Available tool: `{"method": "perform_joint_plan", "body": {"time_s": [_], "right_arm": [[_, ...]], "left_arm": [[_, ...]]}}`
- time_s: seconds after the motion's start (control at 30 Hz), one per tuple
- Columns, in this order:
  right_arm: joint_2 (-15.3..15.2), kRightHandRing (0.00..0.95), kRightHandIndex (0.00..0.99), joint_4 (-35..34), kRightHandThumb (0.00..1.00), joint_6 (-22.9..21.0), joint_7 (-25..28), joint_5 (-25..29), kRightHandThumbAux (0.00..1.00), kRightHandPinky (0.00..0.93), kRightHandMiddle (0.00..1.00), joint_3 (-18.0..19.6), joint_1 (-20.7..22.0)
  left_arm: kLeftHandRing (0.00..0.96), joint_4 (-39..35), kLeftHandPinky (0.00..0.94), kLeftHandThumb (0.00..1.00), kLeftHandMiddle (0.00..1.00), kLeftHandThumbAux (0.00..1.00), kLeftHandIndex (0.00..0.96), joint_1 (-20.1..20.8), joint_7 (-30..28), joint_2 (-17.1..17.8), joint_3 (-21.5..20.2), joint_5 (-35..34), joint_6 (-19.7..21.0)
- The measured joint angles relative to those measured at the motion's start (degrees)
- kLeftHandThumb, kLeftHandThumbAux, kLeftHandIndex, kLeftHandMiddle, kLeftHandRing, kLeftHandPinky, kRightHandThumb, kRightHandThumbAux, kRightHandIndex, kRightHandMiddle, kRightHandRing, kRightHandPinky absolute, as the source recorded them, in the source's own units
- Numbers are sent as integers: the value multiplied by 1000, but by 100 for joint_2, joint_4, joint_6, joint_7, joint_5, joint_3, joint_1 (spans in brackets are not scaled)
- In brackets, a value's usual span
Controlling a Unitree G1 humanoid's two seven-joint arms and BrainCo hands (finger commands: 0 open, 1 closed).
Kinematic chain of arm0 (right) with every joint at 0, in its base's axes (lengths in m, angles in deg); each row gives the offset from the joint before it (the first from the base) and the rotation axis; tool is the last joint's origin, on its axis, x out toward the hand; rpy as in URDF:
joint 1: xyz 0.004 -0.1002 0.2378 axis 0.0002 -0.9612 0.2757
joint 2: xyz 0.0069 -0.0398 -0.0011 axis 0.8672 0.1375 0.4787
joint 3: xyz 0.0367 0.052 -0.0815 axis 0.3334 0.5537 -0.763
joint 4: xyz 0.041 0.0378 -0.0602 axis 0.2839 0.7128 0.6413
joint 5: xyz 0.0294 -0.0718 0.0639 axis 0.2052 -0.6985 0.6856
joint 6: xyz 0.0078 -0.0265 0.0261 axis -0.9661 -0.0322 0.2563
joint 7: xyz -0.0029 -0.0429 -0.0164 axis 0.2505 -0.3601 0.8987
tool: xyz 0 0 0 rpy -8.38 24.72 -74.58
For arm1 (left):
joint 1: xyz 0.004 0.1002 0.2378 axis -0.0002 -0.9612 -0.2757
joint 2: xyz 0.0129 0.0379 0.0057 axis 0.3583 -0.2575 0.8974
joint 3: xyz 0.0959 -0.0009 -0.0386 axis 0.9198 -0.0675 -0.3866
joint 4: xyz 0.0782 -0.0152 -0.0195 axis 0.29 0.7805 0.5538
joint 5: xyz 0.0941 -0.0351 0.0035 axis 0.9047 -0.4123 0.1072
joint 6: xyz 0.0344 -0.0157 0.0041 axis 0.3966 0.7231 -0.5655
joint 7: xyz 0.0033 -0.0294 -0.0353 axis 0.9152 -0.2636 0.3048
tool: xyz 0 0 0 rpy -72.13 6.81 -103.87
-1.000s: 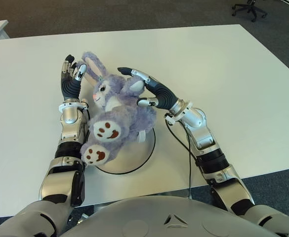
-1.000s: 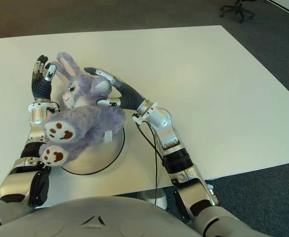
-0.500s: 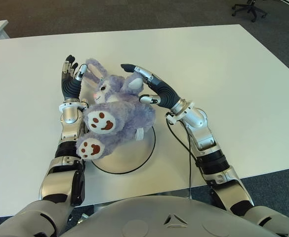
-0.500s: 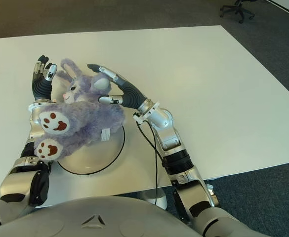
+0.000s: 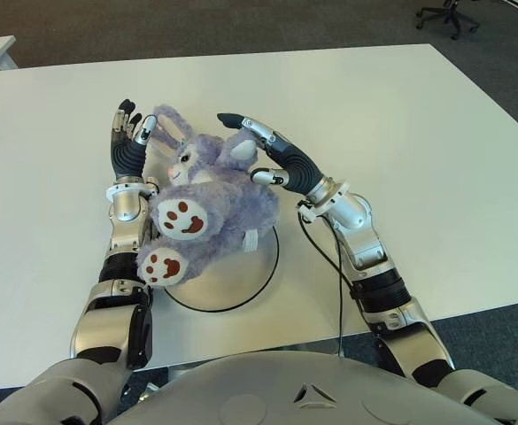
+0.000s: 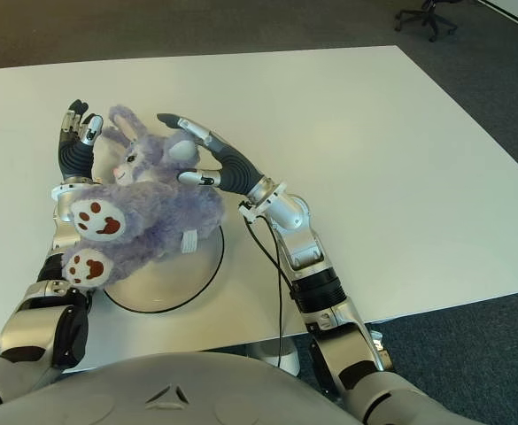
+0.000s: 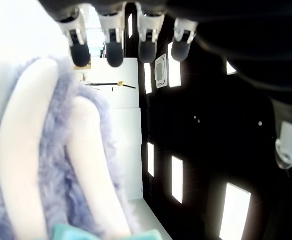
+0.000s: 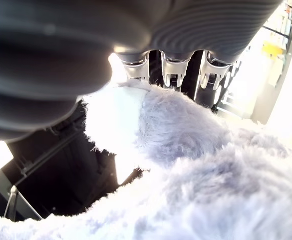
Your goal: Put the doll into the plate.
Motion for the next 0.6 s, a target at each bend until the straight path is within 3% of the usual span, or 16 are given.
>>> {"method": "perform_joint_plan", "body": {"time_s": [0.33,0.6], "right_arm": [[85,0,0,143,121,138,-37,1,266,0,0,44,2],[216,0,0,299,117,453,-163,5,294,0,0,141,3]], "left_arm": [[112,31,133,22,93,493,0,24,0,-1,0,0,55],[122,99,146,24,102,495,0,59,0,-1,-3,-4,59]]}}
